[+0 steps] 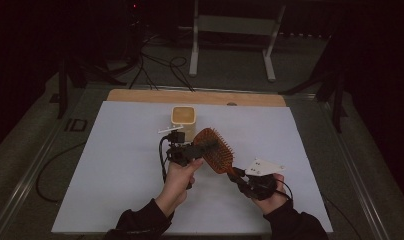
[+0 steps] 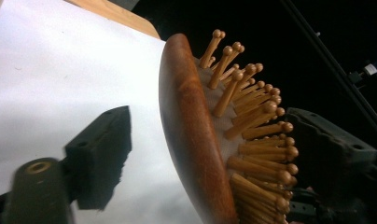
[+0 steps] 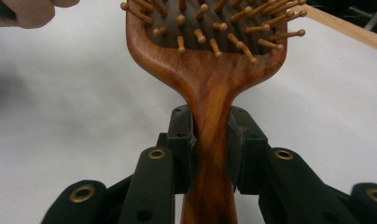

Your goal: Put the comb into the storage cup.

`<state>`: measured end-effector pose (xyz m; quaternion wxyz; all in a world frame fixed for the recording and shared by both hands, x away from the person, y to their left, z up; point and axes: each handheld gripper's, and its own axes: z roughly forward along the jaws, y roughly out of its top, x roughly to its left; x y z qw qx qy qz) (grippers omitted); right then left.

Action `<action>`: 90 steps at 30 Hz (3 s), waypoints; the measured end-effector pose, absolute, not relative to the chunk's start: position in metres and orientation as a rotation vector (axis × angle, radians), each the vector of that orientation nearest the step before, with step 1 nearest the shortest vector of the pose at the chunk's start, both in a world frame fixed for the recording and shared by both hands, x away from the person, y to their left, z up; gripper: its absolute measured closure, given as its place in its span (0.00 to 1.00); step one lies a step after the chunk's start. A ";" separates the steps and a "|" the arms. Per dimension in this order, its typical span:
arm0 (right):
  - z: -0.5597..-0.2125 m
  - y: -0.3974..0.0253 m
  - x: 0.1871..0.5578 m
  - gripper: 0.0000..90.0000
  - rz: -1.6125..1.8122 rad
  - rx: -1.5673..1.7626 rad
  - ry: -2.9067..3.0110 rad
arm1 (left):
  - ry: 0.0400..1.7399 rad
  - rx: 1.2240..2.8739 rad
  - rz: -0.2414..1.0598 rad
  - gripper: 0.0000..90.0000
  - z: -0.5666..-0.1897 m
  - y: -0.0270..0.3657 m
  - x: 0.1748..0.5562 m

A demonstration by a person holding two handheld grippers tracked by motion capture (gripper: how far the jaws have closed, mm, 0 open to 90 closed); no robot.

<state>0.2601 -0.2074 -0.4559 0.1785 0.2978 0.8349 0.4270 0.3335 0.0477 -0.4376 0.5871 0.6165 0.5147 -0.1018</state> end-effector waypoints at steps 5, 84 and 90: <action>-0.458 -0.206 0.261 0.81 1.204 0.838 2.375 | 1.196 1.433 -0.233 0.36 -0.437 0.043 0.332; -0.464 -0.235 0.253 0.09 1.264 0.901 2.232 | 0.956 1.509 0.105 0.61 -0.326 0.084 0.352; -0.465 -0.238 0.250 0.09 1.273 0.897 2.227 | 0.967 1.491 0.137 0.61 -0.314 0.093 0.359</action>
